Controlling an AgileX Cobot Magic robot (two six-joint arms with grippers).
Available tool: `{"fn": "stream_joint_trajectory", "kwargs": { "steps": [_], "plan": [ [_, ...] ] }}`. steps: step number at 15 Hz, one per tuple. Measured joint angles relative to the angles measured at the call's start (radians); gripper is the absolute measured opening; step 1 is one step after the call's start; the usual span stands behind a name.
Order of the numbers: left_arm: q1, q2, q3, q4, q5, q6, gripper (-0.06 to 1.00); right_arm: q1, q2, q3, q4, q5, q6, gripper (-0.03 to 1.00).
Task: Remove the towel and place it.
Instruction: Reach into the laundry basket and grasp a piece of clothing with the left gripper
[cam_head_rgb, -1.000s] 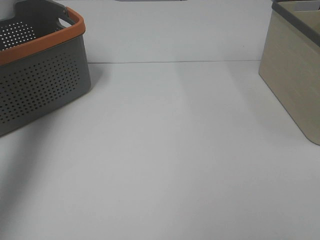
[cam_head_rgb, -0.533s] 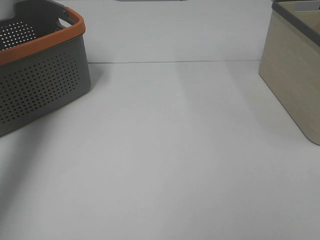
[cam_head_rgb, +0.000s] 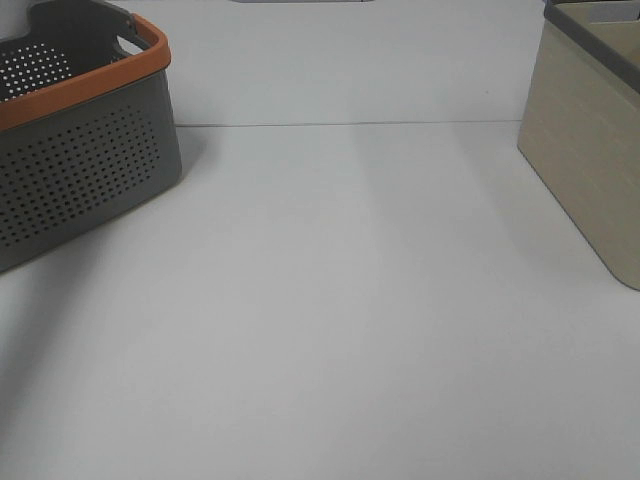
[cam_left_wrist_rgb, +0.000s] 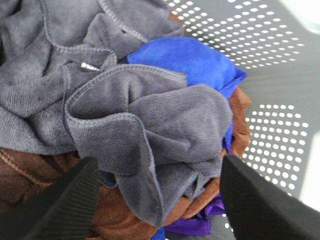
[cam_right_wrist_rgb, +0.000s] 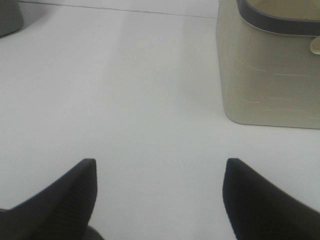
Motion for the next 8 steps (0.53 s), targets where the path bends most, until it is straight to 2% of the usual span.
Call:
{"fn": "stream_joint_trajectory", "kwargs": {
  "steps": [2, 8],
  "plan": [
    [-0.015, 0.042, 0.0, 0.012, -0.013, -0.087, 0.64, 0.0, 0.0, 0.0, 0.0, 0.0, 0.001, 0.7],
    [-0.015, 0.101, 0.0, 0.002, -0.09, -0.166, 0.64, 0.0, 0.0, 0.0, 0.0, 0.0, 0.002, 0.7]
  ]
}}
